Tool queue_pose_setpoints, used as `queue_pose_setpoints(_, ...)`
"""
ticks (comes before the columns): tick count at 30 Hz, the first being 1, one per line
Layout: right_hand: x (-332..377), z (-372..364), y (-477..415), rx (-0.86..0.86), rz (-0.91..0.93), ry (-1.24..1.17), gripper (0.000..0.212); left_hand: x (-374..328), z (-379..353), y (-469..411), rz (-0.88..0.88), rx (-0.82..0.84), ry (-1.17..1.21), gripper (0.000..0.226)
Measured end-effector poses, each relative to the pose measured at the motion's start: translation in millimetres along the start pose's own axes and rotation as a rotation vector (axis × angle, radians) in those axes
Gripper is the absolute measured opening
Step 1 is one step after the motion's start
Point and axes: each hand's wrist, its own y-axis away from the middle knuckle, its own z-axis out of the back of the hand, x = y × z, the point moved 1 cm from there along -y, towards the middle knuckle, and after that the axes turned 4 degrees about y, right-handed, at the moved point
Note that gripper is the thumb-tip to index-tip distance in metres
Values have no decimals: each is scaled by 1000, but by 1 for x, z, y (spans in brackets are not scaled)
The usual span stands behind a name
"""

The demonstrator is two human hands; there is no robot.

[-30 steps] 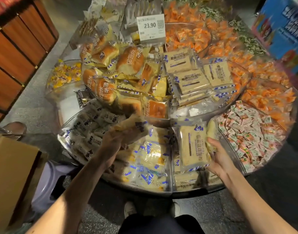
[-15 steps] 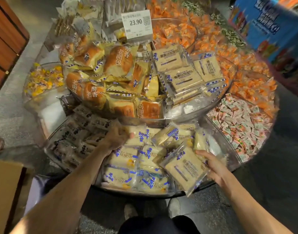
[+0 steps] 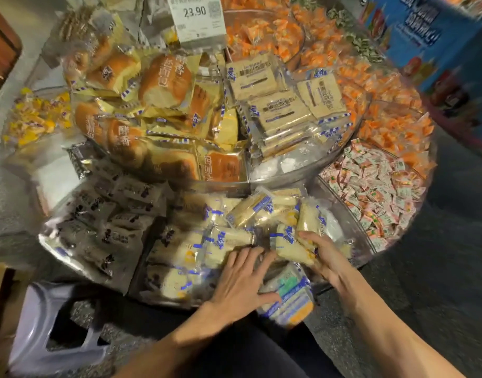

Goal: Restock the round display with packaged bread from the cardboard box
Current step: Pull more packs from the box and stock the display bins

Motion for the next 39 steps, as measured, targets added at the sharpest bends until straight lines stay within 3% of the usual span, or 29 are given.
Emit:
queue_pose_setpoints(3,6,8,0,40,-20,24,52,-10,1,4,20,-11,4,84)
queue_pose_setpoints(7,17,15,2,109,-54,-8,29,-23,11,0,109,-24,121,73)
queue_pose_setpoints(10,20,15,3,133,-76,-4,46,-27,16,-3,186,27,254,65)
queue_pose_setpoints(12,19,18,0,137,-103,-1,63,-28,19,-4,225,26,394,58)
queue_pose_setpoints(17,19,23,0,148,-122,20,65,-21,41,-17,459,-154,794,34)
queue_pose_setpoints(20,24,23,3,201,-130,-12,76,-25,54,-31,576,-364,1148,33)
queue_pose_setpoints(22,27,26,5,243,-147,-50,89,-30,60,-41,599,-400,1345,34)
queue_pose_setpoints(28,43,37,20,342,-188,-174,72,-39,70,-59,541,-429,1460,26)
queue_pose_setpoints(30,49,38,24,347,-165,-194,68,-48,69,-66,557,-332,1536,26)
queue_pose_setpoints(33,58,40,23,333,-142,-217,68,-51,68,-83,523,-213,1460,28)
queue_pose_setpoints(35,64,43,21,299,-114,-252,78,-41,73,-92,452,-315,1281,12)
queue_pose_setpoints(37,70,47,19,259,-82,-278,97,-9,69,-95,401,-544,743,4)
queue_pose_setpoints(39,77,50,18,235,-60,-295,104,24,56,-95,297,-457,256,33)
